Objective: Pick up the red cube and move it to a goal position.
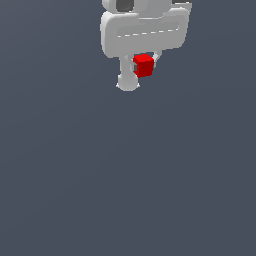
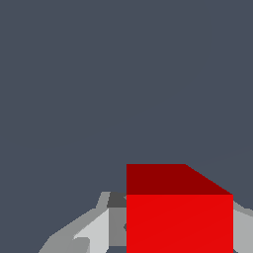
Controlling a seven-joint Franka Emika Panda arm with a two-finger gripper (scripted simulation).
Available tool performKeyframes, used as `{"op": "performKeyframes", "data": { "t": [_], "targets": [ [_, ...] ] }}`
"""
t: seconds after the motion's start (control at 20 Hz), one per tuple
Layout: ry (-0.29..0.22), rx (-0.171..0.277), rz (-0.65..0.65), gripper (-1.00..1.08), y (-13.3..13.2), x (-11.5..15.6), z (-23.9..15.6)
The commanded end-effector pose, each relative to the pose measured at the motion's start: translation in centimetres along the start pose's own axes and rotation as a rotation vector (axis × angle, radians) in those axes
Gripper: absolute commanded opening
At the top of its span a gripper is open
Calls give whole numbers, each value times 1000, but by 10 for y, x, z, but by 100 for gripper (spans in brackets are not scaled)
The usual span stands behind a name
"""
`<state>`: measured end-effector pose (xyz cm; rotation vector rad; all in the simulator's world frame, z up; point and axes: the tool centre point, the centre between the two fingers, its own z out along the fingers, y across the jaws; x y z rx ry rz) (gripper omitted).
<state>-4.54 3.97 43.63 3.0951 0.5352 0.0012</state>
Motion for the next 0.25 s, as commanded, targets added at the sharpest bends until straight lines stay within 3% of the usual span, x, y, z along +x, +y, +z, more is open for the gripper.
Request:
{"op": "performKeyframes", "data": {
  "t": [0.0,0.2],
  "targets": [
    [-1,0,0,-100,-2,-1,-8],
    [-1,0,0,-100,-4,-1,-12]
  ]
}}
